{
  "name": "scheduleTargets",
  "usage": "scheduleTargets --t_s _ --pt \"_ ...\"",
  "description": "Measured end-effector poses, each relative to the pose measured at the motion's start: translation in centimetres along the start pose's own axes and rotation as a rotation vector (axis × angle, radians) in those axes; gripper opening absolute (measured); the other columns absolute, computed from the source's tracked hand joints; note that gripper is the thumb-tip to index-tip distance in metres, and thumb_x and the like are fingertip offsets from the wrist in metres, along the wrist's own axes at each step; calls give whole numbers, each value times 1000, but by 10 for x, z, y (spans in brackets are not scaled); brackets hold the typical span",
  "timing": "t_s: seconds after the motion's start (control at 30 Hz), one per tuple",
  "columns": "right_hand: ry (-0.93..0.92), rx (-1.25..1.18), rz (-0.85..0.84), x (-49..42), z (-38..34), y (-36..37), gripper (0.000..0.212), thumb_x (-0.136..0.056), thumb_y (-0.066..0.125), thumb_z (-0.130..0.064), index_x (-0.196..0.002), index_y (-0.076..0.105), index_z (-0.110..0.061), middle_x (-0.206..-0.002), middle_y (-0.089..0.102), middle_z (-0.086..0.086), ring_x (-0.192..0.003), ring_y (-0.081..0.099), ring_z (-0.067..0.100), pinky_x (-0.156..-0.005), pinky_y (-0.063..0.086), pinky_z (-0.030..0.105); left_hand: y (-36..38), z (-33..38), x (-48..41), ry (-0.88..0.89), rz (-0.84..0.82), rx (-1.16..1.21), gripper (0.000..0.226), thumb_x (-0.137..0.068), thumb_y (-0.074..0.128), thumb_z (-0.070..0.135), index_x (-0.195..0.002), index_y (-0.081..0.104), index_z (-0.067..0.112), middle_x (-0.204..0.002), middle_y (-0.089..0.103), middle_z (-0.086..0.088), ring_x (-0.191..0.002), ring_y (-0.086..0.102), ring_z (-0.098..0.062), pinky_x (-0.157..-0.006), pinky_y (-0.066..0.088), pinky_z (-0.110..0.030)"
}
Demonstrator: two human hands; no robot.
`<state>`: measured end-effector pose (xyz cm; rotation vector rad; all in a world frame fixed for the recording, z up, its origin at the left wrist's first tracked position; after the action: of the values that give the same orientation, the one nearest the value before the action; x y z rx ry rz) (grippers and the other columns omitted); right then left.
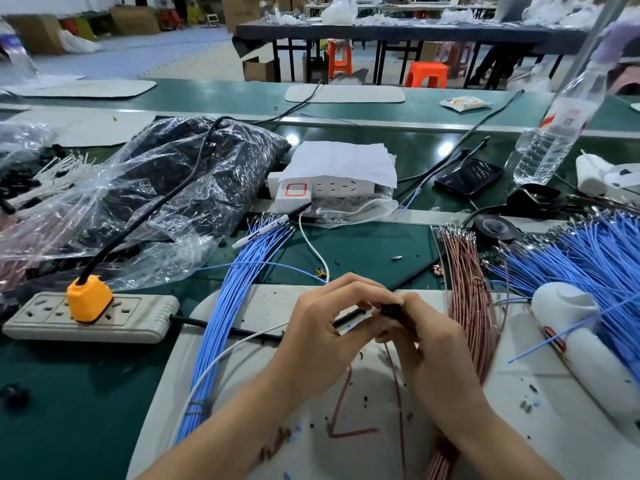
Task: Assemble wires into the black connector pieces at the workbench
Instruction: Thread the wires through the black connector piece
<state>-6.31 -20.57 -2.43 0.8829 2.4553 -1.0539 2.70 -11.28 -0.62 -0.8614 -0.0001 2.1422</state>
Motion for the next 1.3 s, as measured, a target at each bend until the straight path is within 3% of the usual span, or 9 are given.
scheduleTargets --t_s 0.13,0.23,0.37,0.47,0.67,0.87,1.17,1.3 --pt "57 -38 -33 2 5 2 15 -86 62 8 -88 60 -6 -71 61 -5 -70 60 -3 -57 41 1 -1 -2 0 -5 7 21 17 -80 70 4 -97 69 4 -93 67 -6 -85 66 -20 -77 54 -39" --pt "74 -68 -52 2 5 5 15 -89 60 4 -89 59 -10 -71 64 -1 -68 63 6 -54 45 6 -2 -3 0 -21 14 36 18 -79 71 2 -97 69 4 -93 67 -5 -85 65 -20 -77 54 -39" --pt "-19 -63 51 0 -5 -2 9 -85 63 -3 -92 61 -9 -73 63 -2 -62 64 10 -59 48 14 0 -3 0 -59 22 157 19 -81 70 6 -98 66 14 -92 65 -1 -86 63 -25 -79 53 -39" --pt "-40 -98 141 -2 -9 -10 17 -78 65 -4 -94 63 -11 -79 61 -6 -59 60 8 -60 44 10 2 0 1 -55 2 170 19 -82 67 13 -100 65 18 -94 66 0 -87 64 -25 -81 52 -38" --pt "-49 -94 166 0 -9 -12 14 -74 65 2 -86 70 -4 -83 66 -1 -60 59 13 -59 49 23 4 2 2 -26 -21 113 19 -84 66 13 -101 65 18 -96 64 2 -89 63 -25 -80 52 -43" --pt "-65 -91 188 2 -10 -13 14 -73 66 9 -81 70 -1 -82 68 3 -69 63 15 -63 50 24 5 2 3 1 -18 21 16 -84 66 10 -99 66 6 -96 59 -4 -87 61 -24 -77 52 -41" --pt "-65 -110 181 2 -9 -12 8 -75 67 3 -80 70 -3 -81 68 2 -71 63 14 -63 50 25 6 1 2 -5 -20 19 15 -83 67 10 -97 67 4 -95 59 -1 -85 60 -23 -75 51 -43" --pt "-46 -130 183 3 -6 -14 19 -72 72 14 -81 70 -3 -82 69 1 -71 63 13 -63 51 26 6 3 2 -4 -22 29 17 -83 67 10 -100 67 7 -96 58 1 -86 60 -22 -75 51 -45"
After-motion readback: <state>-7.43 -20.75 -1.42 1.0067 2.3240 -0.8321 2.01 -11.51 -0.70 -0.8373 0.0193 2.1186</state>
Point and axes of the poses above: each hand's wrist, its own x-axis away from the middle knuckle, its own y-axis out of the palm, z = x × y, the point moved 5 cm from there along -x, towards the middle knuckle
